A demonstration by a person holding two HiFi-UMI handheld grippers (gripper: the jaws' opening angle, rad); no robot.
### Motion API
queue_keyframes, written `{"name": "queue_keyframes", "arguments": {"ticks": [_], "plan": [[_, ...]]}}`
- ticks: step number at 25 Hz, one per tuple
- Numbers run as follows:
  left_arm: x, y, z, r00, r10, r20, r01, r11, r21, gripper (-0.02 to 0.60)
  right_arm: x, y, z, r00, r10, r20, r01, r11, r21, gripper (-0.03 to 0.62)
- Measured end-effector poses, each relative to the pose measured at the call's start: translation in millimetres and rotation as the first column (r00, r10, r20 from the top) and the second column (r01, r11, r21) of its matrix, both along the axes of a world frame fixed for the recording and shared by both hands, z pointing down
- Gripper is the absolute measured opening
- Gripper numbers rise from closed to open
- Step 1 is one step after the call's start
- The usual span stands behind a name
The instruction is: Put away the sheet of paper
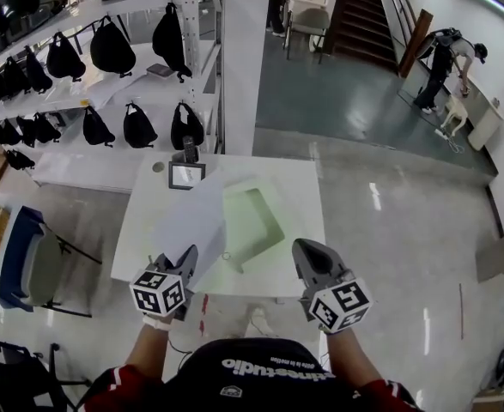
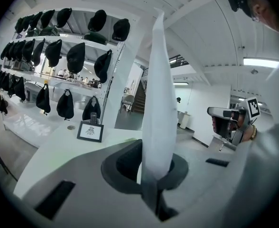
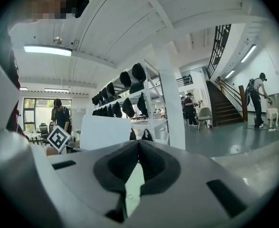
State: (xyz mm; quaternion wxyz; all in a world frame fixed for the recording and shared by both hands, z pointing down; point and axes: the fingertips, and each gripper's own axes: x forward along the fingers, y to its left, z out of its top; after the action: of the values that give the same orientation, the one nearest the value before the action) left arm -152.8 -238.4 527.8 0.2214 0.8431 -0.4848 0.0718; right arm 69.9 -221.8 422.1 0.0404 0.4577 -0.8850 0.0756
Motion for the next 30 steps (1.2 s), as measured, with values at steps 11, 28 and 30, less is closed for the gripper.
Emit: {"name": "queue_keyframes", "arguments": {"ticks": [11, 28, 30], "plan": [[17.2, -22.6, 55.3, 0.987, -0.024, -0.159, -0.004, 0.986, -0.168, 0.006, -1.8, -11.4, 22.2, 1.0, -0.021, -0.011, 0.02, 0.999, -0.042, 0.004], [-1.6, -55.0, 152.4, 0.988, -0.11, -0.112, 0.057, 0.916, -0.398, 0.006, 1.3, -16.1, 38.6, 1.0, -0.023, -0.017, 0.022, 0.996, -0.085, 0.005], [-4.1, -56.4, 165.3, 0.989, -0.115, -0.095, 0.065, 0.905, -0.422, 0.006, 1.2, -16.1, 40.6, 1.0, -0.024, -0.018, 0.022, 0.996, -0.086, 0.004]]}}
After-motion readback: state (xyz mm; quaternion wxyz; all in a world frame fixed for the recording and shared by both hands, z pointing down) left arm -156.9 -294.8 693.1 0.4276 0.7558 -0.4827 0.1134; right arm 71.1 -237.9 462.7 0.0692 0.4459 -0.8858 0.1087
